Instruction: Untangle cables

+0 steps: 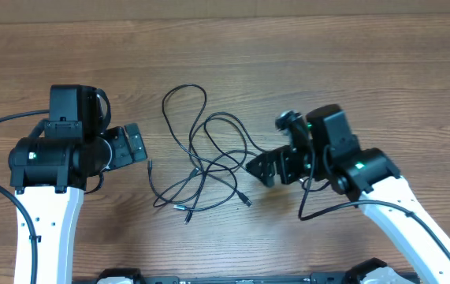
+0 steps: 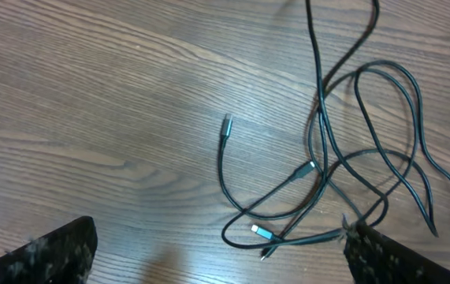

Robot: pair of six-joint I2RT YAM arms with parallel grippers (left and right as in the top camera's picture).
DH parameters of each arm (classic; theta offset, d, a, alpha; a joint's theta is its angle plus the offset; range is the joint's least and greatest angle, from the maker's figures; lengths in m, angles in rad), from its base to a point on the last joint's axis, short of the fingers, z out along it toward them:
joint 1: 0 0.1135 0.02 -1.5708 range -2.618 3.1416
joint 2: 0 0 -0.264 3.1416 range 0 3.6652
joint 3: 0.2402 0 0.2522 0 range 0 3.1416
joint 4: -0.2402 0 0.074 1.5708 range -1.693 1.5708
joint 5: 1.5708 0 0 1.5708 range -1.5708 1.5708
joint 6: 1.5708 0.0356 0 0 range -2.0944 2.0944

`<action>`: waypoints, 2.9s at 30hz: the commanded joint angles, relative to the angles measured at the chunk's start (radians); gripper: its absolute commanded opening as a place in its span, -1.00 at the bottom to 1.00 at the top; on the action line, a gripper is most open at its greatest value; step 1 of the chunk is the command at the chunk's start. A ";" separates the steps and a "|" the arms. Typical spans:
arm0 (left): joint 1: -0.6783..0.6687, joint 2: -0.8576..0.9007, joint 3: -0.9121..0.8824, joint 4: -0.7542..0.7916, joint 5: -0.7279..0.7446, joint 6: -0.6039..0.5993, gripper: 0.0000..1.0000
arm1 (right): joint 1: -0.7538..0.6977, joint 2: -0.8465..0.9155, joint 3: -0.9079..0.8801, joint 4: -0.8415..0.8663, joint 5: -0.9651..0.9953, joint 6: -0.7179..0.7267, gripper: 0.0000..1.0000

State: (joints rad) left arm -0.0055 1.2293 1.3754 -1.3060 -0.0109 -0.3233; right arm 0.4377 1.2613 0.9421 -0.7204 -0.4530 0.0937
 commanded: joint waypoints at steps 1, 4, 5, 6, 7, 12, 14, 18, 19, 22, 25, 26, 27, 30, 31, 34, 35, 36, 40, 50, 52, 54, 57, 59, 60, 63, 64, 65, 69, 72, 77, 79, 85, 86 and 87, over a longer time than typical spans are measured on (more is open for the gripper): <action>0.005 0.006 0.002 0.002 0.029 0.039 1.00 | 0.046 0.040 0.008 0.005 -0.019 -0.120 1.00; 0.005 0.006 0.002 0.002 0.029 0.039 0.99 | 0.074 0.085 0.008 0.017 0.016 -0.128 1.00; 0.005 0.006 0.002 0.002 0.029 0.039 1.00 | 0.080 0.102 0.008 0.020 0.033 -0.128 1.00; 0.005 0.006 0.002 0.002 0.029 0.039 0.99 | 0.085 0.119 0.008 0.024 0.044 -0.129 1.00; 0.005 0.006 0.002 0.001 0.029 0.039 1.00 | 0.086 0.138 0.008 0.030 0.048 -0.128 1.00; 0.005 0.006 0.002 0.001 0.029 0.039 0.99 | 0.087 0.232 0.008 0.069 0.048 -0.129 1.00; 0.005 0.006 0.002 0.002 0.029 0.039 0.99 | 0.087 0.270 0.008 0.082 0.048 -0.128 1.00; 0.005 0.006 0.002 0.002 0.029 0.039 1.00 | 0.087 0.331 0.008 0.092 0.034 -0.128 0.97; 0.005 0.006 0.002 0.001 0.029 0.039 0.99 | 0.090 0.341 0.008 0.092 0.032 -0.128 0.95; 0.005 0.006 0.002 0.001 0.029 0.040 1.00 | 0.105 0.369 0.008 0.097 0.032 -0.129 0.79; 0.005 0.006 0.002 0.002 0.029 0.039 0.99 | 0.125 0.382 0.008 0.109 0.033 -0.129 0.58; 0.005 0.006 0.002 0.001 0.029 0.039 0.99 | 0.131 0.383 0.008 0.114 0.033 -0.129 0.49; 0.005 0.006 0.002 0.001 0.029 0.039 0.99 | 0.137 0.383 0.008 0.118 0.032 -0.129 0.44; 0.005 0.006 0.002 0.002 0.029 0.039 0.99 | 0.153 0.383 0.008 0.134 0.032 -0.129 0.26; 0.005 0.006 0.002 0.001 0.029 0.039 1.00 | 0.158 0.383 0.008 0.140 0.032 -0.128 0.18; 0.005 0.006 0.002 0.002 0.029 0.040 0.99 | 0.171 0.383 0.008 0.157 0.033 -0.128 -0.28; 0.005 0.006 0.002 0.001 0.029 0.039 0.99 | 0.174 0.383 0.008 0.160 0.032 -0.127 -0.40; 0.005 0.006 0.002 0.001 0.029 0.039 0.99 | 0.176 0.383 0.008 0.163 0.033 -0.125 -0.51; 0.005 0.006 0.002 0.002 0.029 0.039 1.00 | 0.177 0.383 0.008 0.168 0.032 -0.124 -0.77; 0.005 0.006 0.002 0.001 0.029 0.039 0.99 | 0.177 0.385 0.007 0.182 0.034 -0.129 0.16; 0.005 0.006 0.002 0.001 0.029 0.039 0.99 | 0.177 0.385 0.001 0.202 0.033 -0.129 0.18; 0.005 0.006 0.002 0.001 0.029 0.039 1.00 | 0.177 0.385 -0.012 0.231 0.033 -0.129 0.21; 0.005 0.006 0.002 0.001 0.029 0.039 1.00 | 0.177 0.385 -0.042 0.274 0.033 -0.129 0.21; 0.005 0.006 0.002 0.001 0.029 0.039 0.99 | 0.177 0.386 -0.060 0.291 0.033 -0.129 0.21; 0.005 0.006 0.002 0.002 0.029 0.039 0.99 | 0.177 0.386 -0.068 0.300 0.033 -0.129 0.21; 0.005 0.006 0.002 0.001 0.029 0.039 0.99 | 0.177 0.386 -0.074 0.308 0.033 -0.129 0.21; 0.005 0.006 0.002 0.001 0.029 0.039 0.99 | 0.177 0.386 -0.074 0.308 0.033 -0.129 0.21; 0.005 0.006 0.002 0.001 0.029 0.039 0.99 | 0.177 0.386 -0.075 0.308 0.034 -0.130 0.21; 0.005 0.006 0.002 0.001 0.029 0.039 0.99 | 0.177 0.387 -0.086 0.315 0.033 -0.151 0.16; 0.005 0.006 0.002 0.001 0.029 0.039 0.99 | 0.179 0.387 -0.098 0.333 0.033 -0.152 0.15; 0.005 0.006 0.002 0.001 0.029 0.039 0.99 | 0.179 0.391 -0.122 0.387 0.032 -0.152 0.14; 0.005 0.006 0.002 0.001 0.029 0.040 0.99 | 0.179 0.392 -0.122 0.391 0.033 -0.152 0.13; 0.005 0.007 0.002 0.001 0.029 0.039 0.99 | 0.188 0.428 -0.123 0.421 0.032 -0.151 -0.31; 0.005 0.007 0.002 0.001 0.029 0.039 1.00 | 0.192 0.435 -0.123 0.426 0.032 -0.151 -0.41; 0.005 0.007 0.002 0.001 0.029 0.039 1.00 | 0.198 0.444 -0.123 0.434 0.032 -0.151 -0.65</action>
State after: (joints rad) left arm -0.0055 1.2312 1.3750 -1.3060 0.0120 -0.3031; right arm 0.6170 1.6726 0.8261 -0.3038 -0.4137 -0.0525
